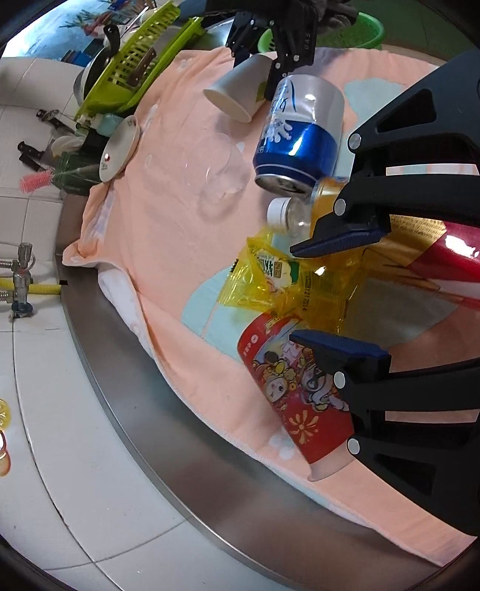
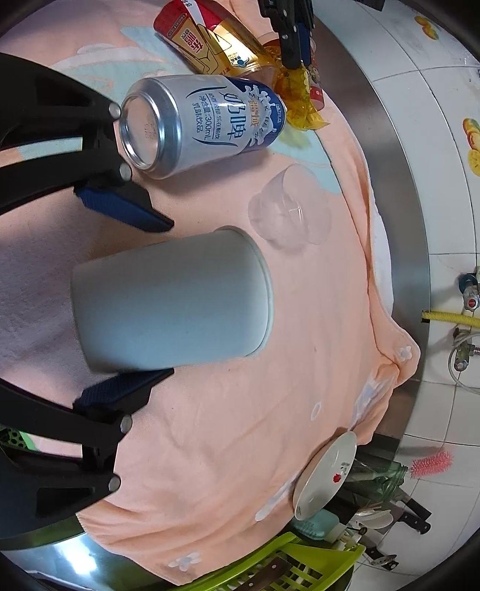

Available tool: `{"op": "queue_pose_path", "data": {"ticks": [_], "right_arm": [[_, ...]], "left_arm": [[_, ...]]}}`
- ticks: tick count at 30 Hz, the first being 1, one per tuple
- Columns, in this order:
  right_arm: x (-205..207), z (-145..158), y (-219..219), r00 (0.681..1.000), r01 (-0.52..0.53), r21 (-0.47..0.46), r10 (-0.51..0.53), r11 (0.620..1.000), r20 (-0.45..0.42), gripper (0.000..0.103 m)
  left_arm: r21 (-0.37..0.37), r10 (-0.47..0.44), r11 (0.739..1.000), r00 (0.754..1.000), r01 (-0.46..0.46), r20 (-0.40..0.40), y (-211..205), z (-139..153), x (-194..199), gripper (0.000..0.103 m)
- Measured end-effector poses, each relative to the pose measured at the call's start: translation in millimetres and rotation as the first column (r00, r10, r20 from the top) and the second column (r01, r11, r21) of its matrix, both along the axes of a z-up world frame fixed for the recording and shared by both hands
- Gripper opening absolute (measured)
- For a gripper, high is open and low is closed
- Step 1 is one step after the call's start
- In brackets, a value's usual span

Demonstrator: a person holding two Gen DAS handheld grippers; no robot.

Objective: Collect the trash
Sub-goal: 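Grasp the white paper cup with the right gripper while the left grasps the yellow snack bag, then drop the paper cup into the green basket with the right gripper while the left lifts the yellow bag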

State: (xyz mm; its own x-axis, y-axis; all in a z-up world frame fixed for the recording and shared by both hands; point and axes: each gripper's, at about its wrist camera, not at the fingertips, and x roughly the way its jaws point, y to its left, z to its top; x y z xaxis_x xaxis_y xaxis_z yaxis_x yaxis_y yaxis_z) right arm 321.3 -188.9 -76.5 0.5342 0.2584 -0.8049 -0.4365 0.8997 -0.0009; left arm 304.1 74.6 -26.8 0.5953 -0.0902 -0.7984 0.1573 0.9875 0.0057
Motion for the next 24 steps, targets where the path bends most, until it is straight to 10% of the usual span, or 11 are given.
{"op": "queue_pose_path", "data": {"ticks": [12,19,24], "right_arm": [[-8.6,1.2,-0.7,1.000,-0.005,0.018,0.004,1.000,0.014,0.061],[-17.8,8.9,-6.5,0.999,0.011,0.052,-0.013,0.999,0.034,0.061],[-32.4,20.7,-11.4,0.998,0.026,0.087,-0.031,0.996,0.056,0.061]], "left_arm": [[0.057,-0.071,0.996,0.997,0.073,-0.042,-17.7,-7.0,17.9,0.041],[0.065,-0.084,0.994,0.996,0.087,-0.043,-18.6,-12.3,15.9,0.010],[0.066,-0.081,0.994,0.997,0.081,-0.007,-19.1,-7.8,5.3,0.006]]}}
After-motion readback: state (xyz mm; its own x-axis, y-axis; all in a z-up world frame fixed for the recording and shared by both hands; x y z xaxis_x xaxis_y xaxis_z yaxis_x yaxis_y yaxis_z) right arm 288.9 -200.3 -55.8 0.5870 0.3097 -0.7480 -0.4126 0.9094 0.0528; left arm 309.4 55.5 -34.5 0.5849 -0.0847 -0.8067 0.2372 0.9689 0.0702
